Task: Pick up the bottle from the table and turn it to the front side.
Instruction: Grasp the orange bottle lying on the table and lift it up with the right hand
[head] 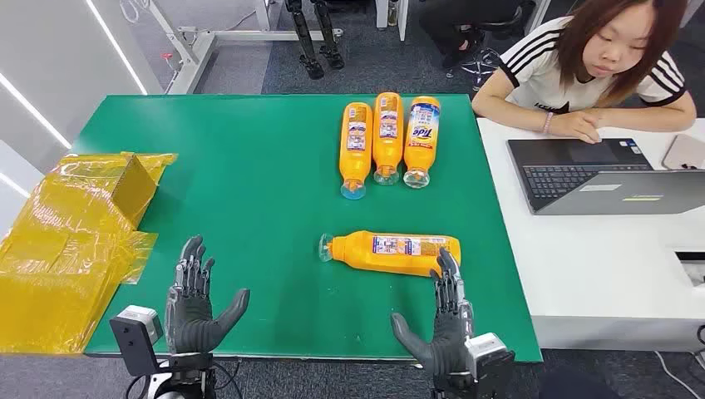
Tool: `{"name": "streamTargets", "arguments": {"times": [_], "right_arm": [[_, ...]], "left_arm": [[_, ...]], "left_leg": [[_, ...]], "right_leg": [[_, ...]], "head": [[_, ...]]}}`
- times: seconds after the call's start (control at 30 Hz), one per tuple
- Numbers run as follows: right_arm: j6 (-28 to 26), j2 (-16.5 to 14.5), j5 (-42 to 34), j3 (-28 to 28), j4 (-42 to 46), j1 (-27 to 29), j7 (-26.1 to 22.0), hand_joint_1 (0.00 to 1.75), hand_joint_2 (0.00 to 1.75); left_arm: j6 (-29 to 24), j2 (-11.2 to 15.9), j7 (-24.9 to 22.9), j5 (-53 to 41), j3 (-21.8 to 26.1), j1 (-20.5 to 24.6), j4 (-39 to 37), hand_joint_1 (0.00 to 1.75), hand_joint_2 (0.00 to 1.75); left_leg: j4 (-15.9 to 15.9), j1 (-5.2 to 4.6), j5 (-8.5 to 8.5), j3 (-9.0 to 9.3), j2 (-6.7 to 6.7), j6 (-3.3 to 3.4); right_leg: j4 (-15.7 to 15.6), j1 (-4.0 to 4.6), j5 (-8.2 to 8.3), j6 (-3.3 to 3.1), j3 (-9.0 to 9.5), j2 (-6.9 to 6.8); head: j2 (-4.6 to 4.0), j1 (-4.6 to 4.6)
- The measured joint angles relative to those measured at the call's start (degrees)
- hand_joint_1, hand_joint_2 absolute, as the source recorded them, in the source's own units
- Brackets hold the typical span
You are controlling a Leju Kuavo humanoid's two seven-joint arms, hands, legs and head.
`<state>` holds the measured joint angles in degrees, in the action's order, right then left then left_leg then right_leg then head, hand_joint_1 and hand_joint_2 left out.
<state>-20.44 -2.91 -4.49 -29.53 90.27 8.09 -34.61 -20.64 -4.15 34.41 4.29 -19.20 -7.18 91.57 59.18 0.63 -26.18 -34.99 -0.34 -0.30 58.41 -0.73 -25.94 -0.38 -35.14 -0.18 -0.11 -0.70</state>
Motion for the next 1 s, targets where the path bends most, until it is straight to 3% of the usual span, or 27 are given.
{"name": "streamTargets", "arguments": {"times": [0.1,0.27,0.37,0.47,0.57,0.73,1.0], "right_arm": [[-0.63,0.0,5.66,0.98,0.75,-0.25,1.38,0.0,1.75],[-1.82,0.3,26.33,5.2,2.02,-3.2,7.84,0.0,1.75],[-0.86,1.61,34.41,7.17,0.44,-7.57,13.04,0.0,1.75],[4.26,3.52,38.8,8.14,-3.69,-14.36,18.74,0.0,1.75],[11.96,5.84,40.0,8.12,-9.31,-22.34,23.45,0.0,1.75],[24.88,9.73,35.73,6.68,-19.23,-34.05,28.5,0.0,1.75],[38.35,16.05,28.25,1.41,-27.9,-40.66,31.83,0.0,1.75]], "left_arm": [[0.08,-0.23,0.02,-0.11,-0.04,0.65,-0.51,0.0,1.75],[1.8,-1.32,-0.14,-1.64,-0.25,1.9,-1.84,0.0,1.75],[4.32,-2.1,-0.38,-3.14,-0.25,3.17,-3.11,0.0,1.75],[6.22,-2.62,-0.42,-3.87,-0.25,4.9,-4.66,0.0,1.75],[7.5,-2.76,-0.61,-3.68,-0.25,6.05,-5.91,0.0,1.75],[9.37,-2.72,-1.44,-2.29,-0.28,7.11,-7.77,0.0,1.75],[12.95,-2.44,-3.18,0.55,-0.56,9.49,-10.29,0.0,1.75]], "left_leg": [[0.0,0.0,0.0,-0.01,0.0,0.0],[0.01,-0.01,0.01,0.0,0.04,0.01],[0.03,-0.01,0.04,0.0,0.08,0.03],[0.05,-0.02,0.09,0.02,0.19,0.07],[0.06,-0.02,0.17,0.03,0.24,0.08],[0.08,-0.01,0.26,0.03,0.17,0.1],[0.08,-0.02,0.24,-0.05,0.08,0.11]], "right_leg": [[0.0,0.0,0.0,0.0,0.0,0.0],[0.0,-0.01,0.03,0.02,0.02,0.04],[0.0,-0.01,0.11,0.05,0.03,0.08],[0.0,-0.02,0.23,0.06,0.02,0.21],[0.01,-0.02,0.32,0.03,0.01,0.25],[0.01,-0.02,0.36,0.04,0.01,0.16],[0.0,-0.02,0.33,0.04,-0.02,0.1]], "head": [[0.0,0.01],[0.0,0.01],[0.0,0.01],[0.0,0.01],[0.0,0.01],[0.0,0.01],[0.0,0.01]]}}
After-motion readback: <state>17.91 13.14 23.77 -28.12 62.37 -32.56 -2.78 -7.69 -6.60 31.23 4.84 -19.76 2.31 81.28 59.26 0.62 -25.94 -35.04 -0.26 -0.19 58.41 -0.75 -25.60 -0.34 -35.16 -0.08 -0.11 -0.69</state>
